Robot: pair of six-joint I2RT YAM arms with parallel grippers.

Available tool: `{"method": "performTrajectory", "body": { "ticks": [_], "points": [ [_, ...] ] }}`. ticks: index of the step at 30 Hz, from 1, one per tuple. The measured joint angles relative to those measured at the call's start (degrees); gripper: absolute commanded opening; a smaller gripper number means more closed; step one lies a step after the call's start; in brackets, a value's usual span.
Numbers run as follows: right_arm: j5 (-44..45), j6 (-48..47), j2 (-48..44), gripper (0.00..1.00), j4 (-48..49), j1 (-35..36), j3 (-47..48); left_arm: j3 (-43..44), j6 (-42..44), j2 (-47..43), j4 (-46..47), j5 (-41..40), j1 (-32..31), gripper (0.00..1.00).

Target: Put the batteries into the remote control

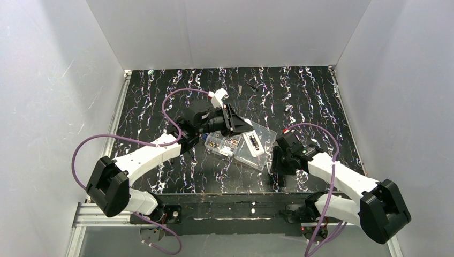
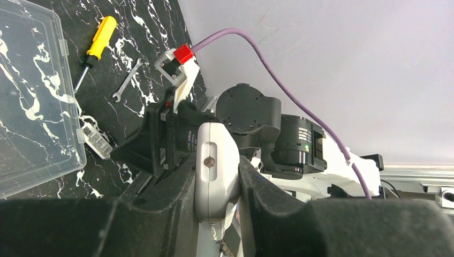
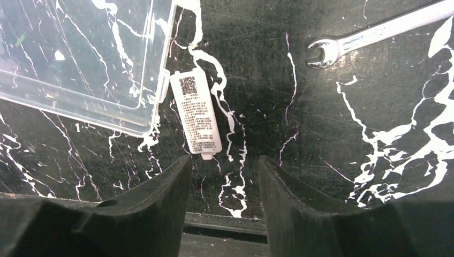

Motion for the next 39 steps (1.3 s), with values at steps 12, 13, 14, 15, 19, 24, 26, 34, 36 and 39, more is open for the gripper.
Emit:
{"method": "performTrajectory", "body": {
  "ticks": [12, 13, 14, 15, 19, 24, 26, 34, 36, 39],
  "points": [
    [1.38, 0.17, 4.31, 0.52, 2.03, 3.76, 2.19, -0.68, 0.02, -0.26, 0.00, -0.61, 0.00, 0.00],
    [1.66, 0.07, 4.83, 0.51, 2.03, 4.15, 2.54, -0.72, 0.02, -0.28, -0.02, -0.63, 0.00, 0.00],
    [1.99, -0.02, 5.38, 0.51, 2.01, 4.50, 2.84, -0.74, 0.02, -0.28, 0.00, -0.72, 0.00, 0.00],
    [2.47, -0.17, 5.95, 0.51, 1.97, 4.85, 3.13, -0.76, 0.02, -0.35, 0.00, -0.79, 0.00, 0.00],
    [4.15, -0.50, 7.72, 0.51, 1.75, 6.08, 4.17, -0.79, 0.09, -0.66, -0.02, -0.90, 0.00, 0.00],
    [5.38, -0.79, 9.46, 0.51, 1.33, 7.26, 5.07, -0.81, 0.22, -0.81, -0.04, -1.18, 0.00, 0.00],
    [5.70, -0.83, 10.08, 0.51, 1.14, 7.65, 5.29, -0.85, 0.22, -0.81, -0.04, -1.29, 0.00, 0.00],
    [6.97, -0.81, 11.45, 0.48, 0.63, 8.94, 5.38, -1.68, 0.24, -1.05, -0.28, -1.81, 0.00, 0.00],
    [7.32, -0.81, 12.11, 0.46, 0.57, 9.14, 5.46, -1.68, 0.24, -1.14, -0.28, -1.90, 0.00, 0.00],
    [7.45, -0.83, 12.96, 0.46, 0.48, 9.18, 5.73, -1.68, 0.26, -1.16, -0.28, -1.92, 0.00, 0.00]
  ]
}}
